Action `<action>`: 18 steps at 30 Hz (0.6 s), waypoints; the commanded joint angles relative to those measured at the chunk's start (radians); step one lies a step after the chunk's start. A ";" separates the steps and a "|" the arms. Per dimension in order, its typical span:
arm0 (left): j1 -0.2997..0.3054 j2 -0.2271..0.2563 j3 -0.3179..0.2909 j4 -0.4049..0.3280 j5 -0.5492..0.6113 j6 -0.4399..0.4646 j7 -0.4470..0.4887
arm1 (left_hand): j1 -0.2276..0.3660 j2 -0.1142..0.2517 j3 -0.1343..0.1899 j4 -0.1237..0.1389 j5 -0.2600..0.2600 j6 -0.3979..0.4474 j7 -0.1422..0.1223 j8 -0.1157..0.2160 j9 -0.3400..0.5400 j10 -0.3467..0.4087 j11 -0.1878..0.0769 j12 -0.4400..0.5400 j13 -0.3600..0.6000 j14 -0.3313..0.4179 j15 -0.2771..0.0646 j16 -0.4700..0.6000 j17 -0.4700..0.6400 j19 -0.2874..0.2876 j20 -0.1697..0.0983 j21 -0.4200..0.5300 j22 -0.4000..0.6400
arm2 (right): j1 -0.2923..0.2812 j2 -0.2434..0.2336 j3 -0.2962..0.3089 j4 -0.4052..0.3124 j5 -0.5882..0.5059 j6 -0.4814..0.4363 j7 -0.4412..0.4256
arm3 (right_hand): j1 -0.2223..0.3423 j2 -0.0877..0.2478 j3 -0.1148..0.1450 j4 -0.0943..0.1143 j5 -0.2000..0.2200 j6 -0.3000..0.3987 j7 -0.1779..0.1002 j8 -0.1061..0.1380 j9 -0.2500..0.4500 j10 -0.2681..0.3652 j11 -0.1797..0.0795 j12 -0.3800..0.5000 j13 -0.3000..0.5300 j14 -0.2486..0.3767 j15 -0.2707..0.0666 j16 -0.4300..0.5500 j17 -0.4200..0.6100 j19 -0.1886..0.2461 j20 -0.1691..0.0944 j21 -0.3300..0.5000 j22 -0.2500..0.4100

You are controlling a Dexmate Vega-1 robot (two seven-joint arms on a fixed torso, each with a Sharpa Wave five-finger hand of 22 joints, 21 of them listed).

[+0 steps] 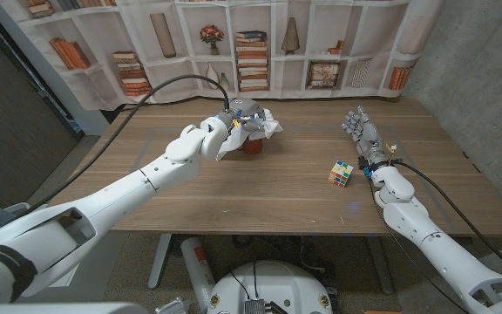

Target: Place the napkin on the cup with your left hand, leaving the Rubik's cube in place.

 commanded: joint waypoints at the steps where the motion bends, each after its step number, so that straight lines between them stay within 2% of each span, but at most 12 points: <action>1: 0.015 0.006 -0.015 -0.022 0.010 0.008 0.001 | 0.000 0.010 -0.002 0.001 0.007 0.005 0.001 0.001 0.000 0.003 0.000 0.005 0.001 -0.005 -0.096 0.008 0.003 0.000 -0.008 -0.004 0.003 | -0.005 -0.002 0.000 -0.008 -0.001 0.001 -0.001 | 0.007 0.002 0.004 -0.005 -0.003 0.008 0.003 0.002 0.005 0.004 0.001 -0.003 0.003 0.011 0.005 -0.002 0.005 0.009 0.001 -0.002 0.003; 18: 0.018 0.009 -0.040 -0.032 -0.003 0.003 0.015 | 0.001 0.009 -0.004 0.000 0.009 0.007 0.001 -0.001 -0.001 0.001 -0.001 0.006 0.001 -0.009 -0.093 0.010 0.000 0.000 -0.007 -0.009 0.003 | -0.008 0.000 0.000 -0.013 -0.006 0.002 -0.012 | 0.007 0.003 0.003 -0.006 -0.003 0.008 0.004 0.002 0.005 0.003 0.001 -0.004 0.003 0.010 0.004 -0.002 0.006 0.009 0.001 -0.003 0.003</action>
